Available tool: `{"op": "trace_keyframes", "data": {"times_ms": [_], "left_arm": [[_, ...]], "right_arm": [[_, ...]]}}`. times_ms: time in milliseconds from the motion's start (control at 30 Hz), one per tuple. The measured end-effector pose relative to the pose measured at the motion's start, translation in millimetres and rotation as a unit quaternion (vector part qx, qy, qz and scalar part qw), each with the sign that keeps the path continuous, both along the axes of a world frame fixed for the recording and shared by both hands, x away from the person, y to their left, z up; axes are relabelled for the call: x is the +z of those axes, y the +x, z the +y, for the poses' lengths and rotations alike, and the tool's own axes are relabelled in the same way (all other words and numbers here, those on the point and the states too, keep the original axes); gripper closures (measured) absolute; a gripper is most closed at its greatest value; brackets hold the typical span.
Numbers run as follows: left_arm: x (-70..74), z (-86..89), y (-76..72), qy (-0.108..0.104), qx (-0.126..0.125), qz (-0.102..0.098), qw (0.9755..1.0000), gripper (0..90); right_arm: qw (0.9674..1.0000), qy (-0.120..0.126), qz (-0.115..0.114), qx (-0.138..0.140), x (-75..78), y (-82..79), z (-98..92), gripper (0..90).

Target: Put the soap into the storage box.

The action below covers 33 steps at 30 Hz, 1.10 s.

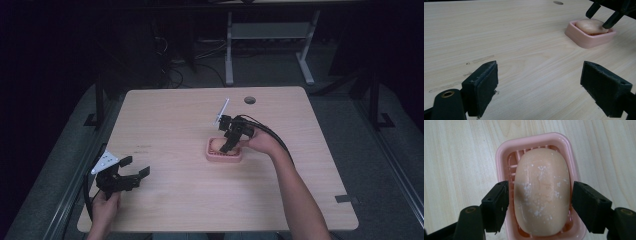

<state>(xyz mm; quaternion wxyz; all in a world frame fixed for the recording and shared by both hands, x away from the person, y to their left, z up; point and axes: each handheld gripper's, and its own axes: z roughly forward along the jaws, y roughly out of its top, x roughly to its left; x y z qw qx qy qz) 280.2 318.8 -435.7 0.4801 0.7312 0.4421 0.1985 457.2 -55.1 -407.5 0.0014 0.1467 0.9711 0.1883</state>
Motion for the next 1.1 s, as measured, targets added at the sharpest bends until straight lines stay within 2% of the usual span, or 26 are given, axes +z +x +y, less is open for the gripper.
{"op": "trace_keyframes", "data": {"times_ms": [300,500,867,967,1100], "left_arm": [[0.6,2.0,-2.2,-0.002,0.001,-0.003,1.0,14.3],[0.8,1.5,-3.5,0.004,-0.001,-0.002,1.0,14.3],[0.3,0.6,-3.2,0.003,-0.001,-0.003,1.0,14.3],[0.3,0.9,-3.3,0.003,-0.001,-0.004,1.0,14.3],[0.6,0.9,-3.5,0.004,-0.001,-0.004,1.0,14.3]], "right_arm": [[0.9997,0.019,-0.007,-0.016,13.1,-6.5,-13.6,27.4],[0.9993,0.023,-0.006,-0.029,14.5,-11.9,-24.4,27.4],[0.999,0.025,-0.008,-0.037,22.0,-18.8,-38.1,27.3],[0.9989,0.025,-0.013,-0.037,22.1,-21.2,-40.3,27.3],[0.9987,0.026,-0.009,-0.042,19.5,-24.0,-45.3,27.5]]}}
